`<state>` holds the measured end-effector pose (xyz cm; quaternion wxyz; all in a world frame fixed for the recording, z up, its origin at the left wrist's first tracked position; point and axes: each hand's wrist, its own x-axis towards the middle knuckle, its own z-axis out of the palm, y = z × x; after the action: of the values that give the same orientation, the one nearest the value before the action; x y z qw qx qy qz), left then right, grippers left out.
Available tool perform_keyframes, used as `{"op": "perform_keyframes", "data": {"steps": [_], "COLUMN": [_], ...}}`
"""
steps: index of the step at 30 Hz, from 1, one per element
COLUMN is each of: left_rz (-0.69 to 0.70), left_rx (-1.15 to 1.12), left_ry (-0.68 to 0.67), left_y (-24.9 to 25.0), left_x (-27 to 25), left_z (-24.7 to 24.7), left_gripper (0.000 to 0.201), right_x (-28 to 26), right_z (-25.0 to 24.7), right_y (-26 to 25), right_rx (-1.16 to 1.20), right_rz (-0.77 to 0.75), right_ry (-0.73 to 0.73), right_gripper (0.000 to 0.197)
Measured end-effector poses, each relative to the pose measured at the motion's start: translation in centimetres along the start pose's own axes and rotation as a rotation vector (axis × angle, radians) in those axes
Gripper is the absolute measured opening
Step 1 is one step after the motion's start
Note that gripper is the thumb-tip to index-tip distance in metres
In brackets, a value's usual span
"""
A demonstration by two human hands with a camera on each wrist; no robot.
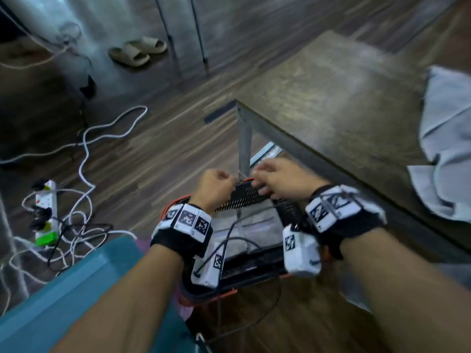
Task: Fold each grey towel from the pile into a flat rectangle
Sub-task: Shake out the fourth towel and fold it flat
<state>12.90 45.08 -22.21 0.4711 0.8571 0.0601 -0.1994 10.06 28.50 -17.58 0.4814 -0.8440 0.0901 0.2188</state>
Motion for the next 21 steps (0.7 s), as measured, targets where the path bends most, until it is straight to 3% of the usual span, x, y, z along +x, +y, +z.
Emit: {"op": "perform_keyframes", "data": {"steps": [3,6,9,14,18,21], "left_rz": [0.241,0.477,0.678,0.812,0.798,0.809], "left_rx": [0.002,-0.024,0.044,0.302,0.653,0.827], "left_ry": [-0.015,-0.046,-0.153,-0.411,-0.569,-0.607], "left_y": [9.0,19.3,28.4,35.9,37.2,35.9], "left_x": [-1.8,-4.4,-8.1,-13.6,-16.5,-16.8], "left_z": [0.0,1.3,4.5,13.7,21.8,27.3], "left_gripper": [0.023,0.021,0.031,0.034,0.038,0.026], "right_x": [-4.8,-12.1,-20.1,-30.7,-35.1,-35.6], "right_z": [-8.6,-17.9,-25.3,-31.6,-31.0,-29.6], "right_y": [-5.7,-9.3,-8.9,0.6,10.7,17.4], "right_rx": [-0.197,-0.264,-0.302,-0.315,-0.295,-0.272], "right_rz": [-0.116,-0.180,-0.231,-0.102,0.085,0.231], "right_ry": [-0.008,0.205,0.474,0.761,0.890,0.891], "right_gripper": [0.025,0.029,0.028,0.022,0.012,0.008]}}
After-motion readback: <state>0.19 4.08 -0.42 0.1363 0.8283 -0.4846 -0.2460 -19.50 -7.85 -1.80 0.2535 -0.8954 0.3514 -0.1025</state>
